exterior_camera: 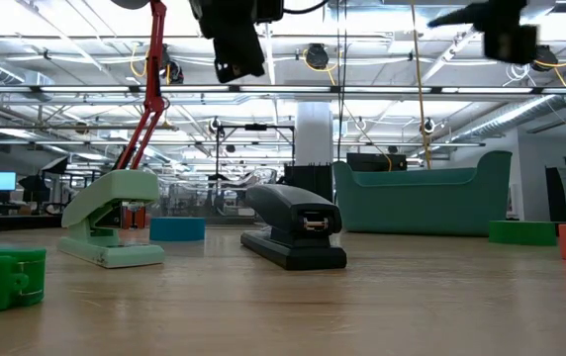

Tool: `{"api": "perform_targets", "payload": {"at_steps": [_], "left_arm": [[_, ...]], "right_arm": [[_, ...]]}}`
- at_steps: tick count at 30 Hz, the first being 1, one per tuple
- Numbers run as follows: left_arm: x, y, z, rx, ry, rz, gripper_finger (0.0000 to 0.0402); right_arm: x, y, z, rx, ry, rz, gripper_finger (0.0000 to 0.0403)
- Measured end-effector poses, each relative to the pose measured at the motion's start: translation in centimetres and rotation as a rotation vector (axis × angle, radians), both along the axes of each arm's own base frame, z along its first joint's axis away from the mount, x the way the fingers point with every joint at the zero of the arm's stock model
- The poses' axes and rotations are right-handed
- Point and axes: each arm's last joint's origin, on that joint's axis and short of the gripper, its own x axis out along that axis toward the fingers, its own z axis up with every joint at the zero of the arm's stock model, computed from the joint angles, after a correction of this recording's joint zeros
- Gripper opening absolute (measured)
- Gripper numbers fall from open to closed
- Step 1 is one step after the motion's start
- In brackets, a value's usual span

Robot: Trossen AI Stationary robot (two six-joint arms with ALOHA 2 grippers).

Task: Pick and place Stapler, Stapler remover, tape
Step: Put the green tape into the transparent bin

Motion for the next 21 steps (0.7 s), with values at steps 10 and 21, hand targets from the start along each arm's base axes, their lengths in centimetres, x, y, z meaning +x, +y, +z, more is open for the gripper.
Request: {"api": "perform_targets", "payload": {"at_steps": [10, 21], "left_arm": [[-0.3, 2.5, -0.1, 0.065, 0.024, 0.156, 0.0076], [-0.4, 2.9, -0.1, 0.087, 0.027, 0.180, 0.0076]], "right_arm": [[1.9, -5.6, -0.6, -0.138, 0.066, -0.190, 0.0173], [5.0, -8.7, -4.9, -0.089, 0.295, -0.182, 0.0173]]}}
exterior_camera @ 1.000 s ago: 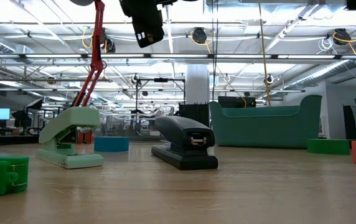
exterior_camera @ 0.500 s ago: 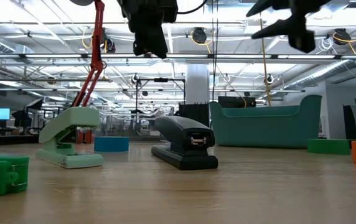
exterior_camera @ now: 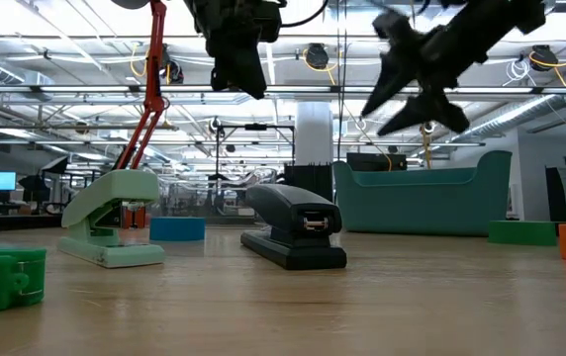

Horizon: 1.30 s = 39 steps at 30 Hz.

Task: Pick and place Stapler, Stapler remover, tape
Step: Put the green tape into the transparent bin

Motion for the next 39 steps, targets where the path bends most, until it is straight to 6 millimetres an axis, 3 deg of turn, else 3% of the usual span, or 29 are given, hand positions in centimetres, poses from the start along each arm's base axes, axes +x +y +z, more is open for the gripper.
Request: {"api": "perform_targets", "payload": {"at_steps": [4, 7, 13, 19, 29, 39], "left_arm": [[0.0, 0.0, 0.0, -0.001, 0.002, 0.000, 0.0076], [0.0, -0.2, 0.0, -0.001, 0.005, -0.004, 0.0076], [-0.1, -0.4, -0.1, -0.003, 0.016, -0.011, 0.0076], [0.0, -0.4, -0.1, 0.000, 0.009, -0.012, 0.0076], [0.1, -0.3, 0.0, 0.002, -0.001, -0.012, 0.0076], [0.1, -0.6, 0.0, -0.005, 0.004, -0.011, 0.0076]], "right_arm": [[0.0, 0.0, -1.7, 0.066, 0.141, 0.057, 0.0166], [-1.2, 0.2, -2.6, 0.137, 0.286, 0.070, 0.0154], [-4.0, 1.6, -2.7, 0.288, 0.501, 0.097, 0.0118], [-5.7, 3.1, -2.9, 0.291, 0.639, 0.090, 0.0099], [-5.9, 2.8, -3.3, 0.141, 0.676, 0.029, 0.0146], [-5.6, 2.9, -6.0, 0.118, 0.690, 0.059, 0.0180]]}}
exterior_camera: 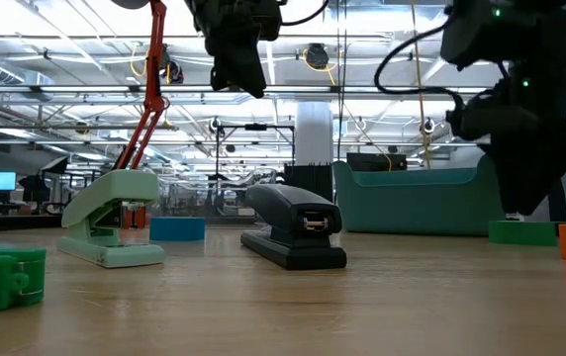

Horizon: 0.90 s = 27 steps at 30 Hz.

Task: Pick and place Stapler, Stapler remover, tape
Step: Put the green tape into the transparent bin

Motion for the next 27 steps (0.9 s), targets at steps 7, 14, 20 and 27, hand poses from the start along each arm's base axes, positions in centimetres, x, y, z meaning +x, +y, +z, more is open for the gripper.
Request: {"api": "perform_targets", "payload": {"at_steps": [7, 14, 20, 27], "left_arm": [[0.0, -0.1, 0.0, -0.001, 0.000, -0.005, 0.0076], [0.0, -0.2, 0.0, -0.003, 0.006, -0.008, 0.0076], [0.0, -0.3, 0.0, -0.016, 0.003, -0.016, 0.0076], [-1.1, 0.5, -0.2, -0.029, 0.082, 0.007, 0.0076]], "right_arm": [[-0.1, -0.1, -2.4, 0.004, -0.012, -0.005, 0.0174], [0.2, -0.1, -3.0, 0.053, -0.107, -0.079, 0.0147], [2.3, 0.6, -1.5, 0.175, -0.270, -0.019, 0.0039], [5.6, 1.2, 3.5, 0.232, -0.854, 0.075, 0.0029]]}}
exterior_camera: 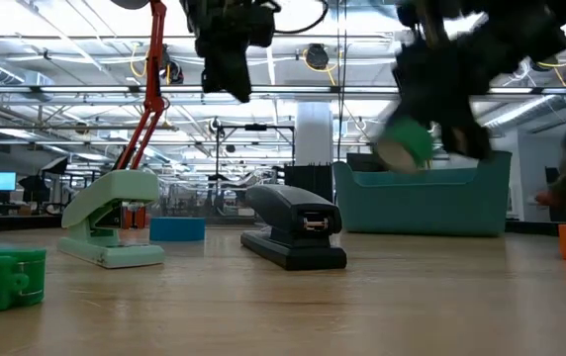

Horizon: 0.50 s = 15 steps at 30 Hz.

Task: Pick and place Stapler, Stapler remover, tape
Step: Put the green tape into the transparent bin

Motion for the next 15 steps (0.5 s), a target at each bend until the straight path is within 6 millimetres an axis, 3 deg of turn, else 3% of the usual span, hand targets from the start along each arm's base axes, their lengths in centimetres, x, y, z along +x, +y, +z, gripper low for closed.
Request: {"api": "perform_targets", "payload": {"at_steps": [5, 10, 15], "left_arm": [[-0.9, 1.0, 2.1, 0.014, -0.120, 0.026, 0.0076], [-1.0, 0.3, 6.5, 0.094, -0.485, -0.092, 0.0076], [-0.8, -0.7, 10.3, 0.132, -0.792, -0.060, 0.0076]], "right_arm": [[0.3, -0.2, 5.4, -0.087, -0.493, -0.018, 0.0029], [-0.7, -0.8, 10.0, -0.126, -0.935, -0.076, 0.0029], [-1.3, -1.2, 11.3, -0.160, -1.084, -0.114, 0.0029]]}}
